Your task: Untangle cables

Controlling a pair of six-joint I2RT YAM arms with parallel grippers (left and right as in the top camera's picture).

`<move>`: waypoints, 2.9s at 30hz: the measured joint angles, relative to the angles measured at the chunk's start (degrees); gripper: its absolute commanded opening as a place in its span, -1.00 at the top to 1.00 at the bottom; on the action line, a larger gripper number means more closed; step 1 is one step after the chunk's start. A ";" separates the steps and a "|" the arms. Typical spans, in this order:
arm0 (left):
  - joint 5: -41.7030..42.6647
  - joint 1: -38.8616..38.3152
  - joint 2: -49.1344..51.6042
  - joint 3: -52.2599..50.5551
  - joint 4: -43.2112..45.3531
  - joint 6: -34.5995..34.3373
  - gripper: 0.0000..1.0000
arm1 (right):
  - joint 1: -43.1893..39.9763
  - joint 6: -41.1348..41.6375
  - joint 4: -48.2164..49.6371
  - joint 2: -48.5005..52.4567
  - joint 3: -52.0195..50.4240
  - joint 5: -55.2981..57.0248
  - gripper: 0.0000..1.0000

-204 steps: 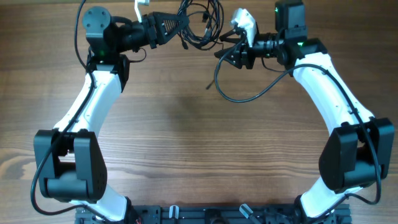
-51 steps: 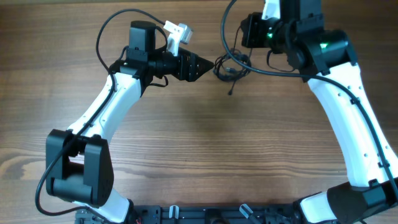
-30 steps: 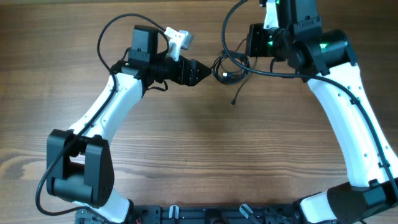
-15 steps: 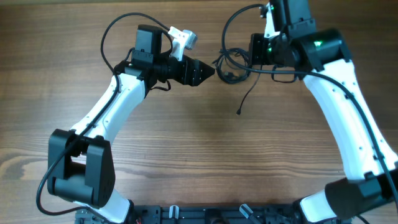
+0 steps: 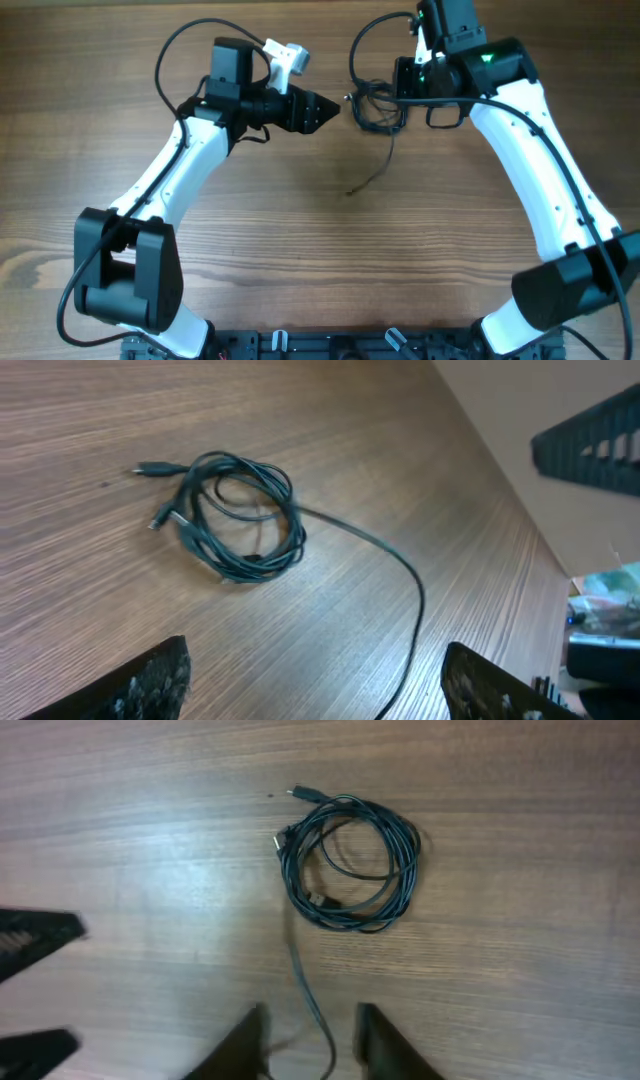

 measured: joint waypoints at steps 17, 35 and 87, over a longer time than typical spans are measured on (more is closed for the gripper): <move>1.60 3.08 0.00 0.00 -0.24 -0.83 -0.61 | -2.49 3.30 7.13 9.46 -0.24 2.82 0.32; 3.30 3.08 0.00 0.00 -0.42 -0.85 -0.61 | -2.89 9.46 13.14 20.44 -0.28 8.35 0.30; 4.87 3.08 0.00 0.00 -1.14 -0.83 -0.61 | -2.89 16.87 16.46 28.55 -0.22 12.22 0.91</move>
